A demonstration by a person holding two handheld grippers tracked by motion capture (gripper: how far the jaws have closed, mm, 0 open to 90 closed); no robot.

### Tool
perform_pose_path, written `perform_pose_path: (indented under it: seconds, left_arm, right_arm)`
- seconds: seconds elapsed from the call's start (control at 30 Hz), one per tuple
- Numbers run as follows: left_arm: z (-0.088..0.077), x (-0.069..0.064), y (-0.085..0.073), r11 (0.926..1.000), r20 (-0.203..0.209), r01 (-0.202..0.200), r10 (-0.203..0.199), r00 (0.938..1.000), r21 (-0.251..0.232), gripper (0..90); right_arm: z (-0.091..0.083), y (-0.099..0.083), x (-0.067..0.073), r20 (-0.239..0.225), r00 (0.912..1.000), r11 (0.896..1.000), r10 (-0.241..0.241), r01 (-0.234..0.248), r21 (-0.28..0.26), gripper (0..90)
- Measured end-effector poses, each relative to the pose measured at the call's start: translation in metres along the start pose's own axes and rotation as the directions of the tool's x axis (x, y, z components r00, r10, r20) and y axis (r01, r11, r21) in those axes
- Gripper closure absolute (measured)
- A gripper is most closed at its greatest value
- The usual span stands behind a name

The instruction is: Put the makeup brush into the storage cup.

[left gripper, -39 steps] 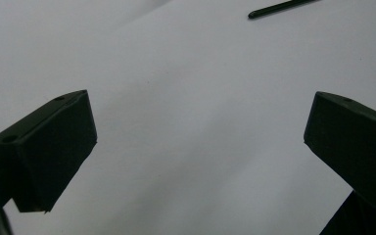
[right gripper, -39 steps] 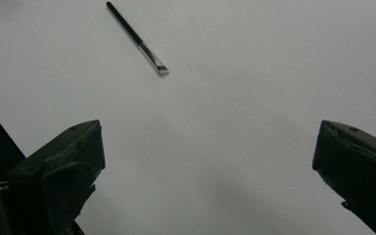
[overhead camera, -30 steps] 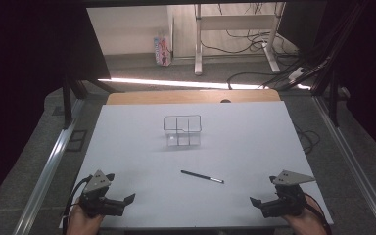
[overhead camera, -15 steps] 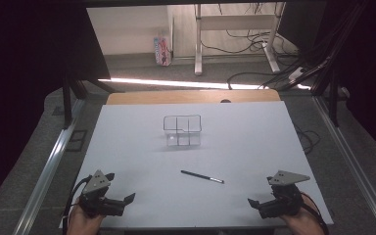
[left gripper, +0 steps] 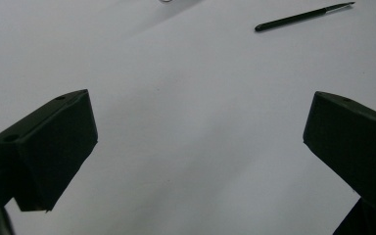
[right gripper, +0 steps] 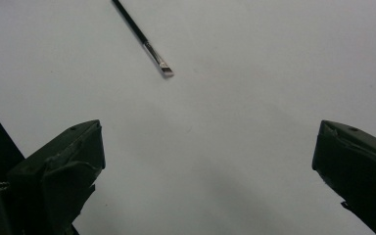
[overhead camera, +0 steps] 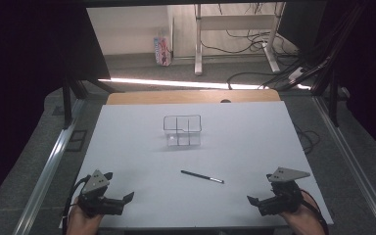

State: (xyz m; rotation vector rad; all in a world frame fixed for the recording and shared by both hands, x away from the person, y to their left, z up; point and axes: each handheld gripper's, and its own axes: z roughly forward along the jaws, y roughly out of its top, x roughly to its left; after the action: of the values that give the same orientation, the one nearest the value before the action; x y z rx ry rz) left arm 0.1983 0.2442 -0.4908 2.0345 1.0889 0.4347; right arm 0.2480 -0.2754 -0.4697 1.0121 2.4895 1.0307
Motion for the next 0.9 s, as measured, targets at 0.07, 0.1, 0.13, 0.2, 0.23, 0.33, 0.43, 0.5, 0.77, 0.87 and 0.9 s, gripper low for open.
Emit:
perform_pose_path:
  seconds: [0.07, 0.1, 0.13, 0.2, 0.23, 0.33, 0.43, 0.5, 0.77, 0.87, 0.9]
  left_arm:
    - [0.000, 0.000, 0.000, 1.0000, -0.003, 0.002, -0.002, 1.0000, 0.003, 0.1]
    - [0.000, 0.000, 0.000, 1.0000, -0.005, 0.001, -0.001, 1.0000, 0.006, 0.1]
    - [0.000, 0.000, 0.000, 1.0000, -0.005, 0.001, -0.001, 1.0000, 0.006, 0.1]
    - [0.000, 0.000, 0.000, 1.0000, -0.007, 0.002, -0.002, 1.0000, 0.006, 0.1]
    - [0.000, 0.000, 0.000, 1.0000, -0.008, 0.004, -0.004, 1.0000, 0.008, 0.1]
    - [0.000, 0.000, 0.000, 0.9999, -0.011, 0.007, -0.007, 0.9999, 0.009, 0.0]
    - [-0.001, 0.000, 0.000, 0.9999, -0.014, 0.008, -0.008, 0.9999, 0.006, 0.0]
    - [-0.001, 0.000, 0.000, 0.9999, -0.017, 0.008, -0.008, 0.9998, 0.008, 0.0]
    - [-0.001, 0.000, 0.000, 1.0000, -0.015, 0.006, -0.006, 0.9999, 0.008, 0.0]
    - [0.000, 0.000, 0.000, 0.9999, -0.017, 0.004, -0.004, 0.9998, 0.011, 0.0]
    - [0.000, 0.000, 0.000, 0.9999, -0.018, 0.004, -0.004, 0.9998, 0.011, 0.0]
  right_arm:
    - [0.000, 0.002, -0.001, 0.004, 1.0000, 1.000, -0.001, 0.001, 0.002, 0.0]
    - [0.000, 0.003, -0.002, 0.008, 1.0000, 1.000, -0.004, 0.004, 0.003, 0.0]
    - [0.000, 0.003, -0.002, 0.010, 0.9999, 1.000, -0.005, 0.005, 0.004, 0.0]
    - [0.000, 0.004, -0.002, 0.010, 0.9999, 1.000, -0.002, 0.002, 0.008, 0.0]
    - [0.001, 0.005, -0.003, 0.012, 0.9999, 1.000, -0.004, 0.004, 0.015, 0.0]
    - [0.002, 0.006, -0.003, 0.009, 0.9999, 1.000, -0.008, 0.008, 0.022, 0.0]
    - [0.006, 0.008, -0.002, 0.018, 0.9995, 0.998, -0.027, 0.026, 0.052, 0.0]
    - [0.008, 0.009, -0.002, 0.018, 0.9995, 0.998, -0.024, 0.023, 0.065, 0.0]
    - [0.016, 0.015, -0.001, 0.001, 0.9999, 0.996, -0.014, 0.014, 0.083, 0.0]
    - [0.018, 0.017, -0.001, -0.004, 0.9998, 0.996, -0.018, 0.018, 0.086, 0.0]
    - [0.019, 0.018, 0.000, -0.006, 0.9998, 0.996, -0.019, 0.019, 0.084, 0.0]
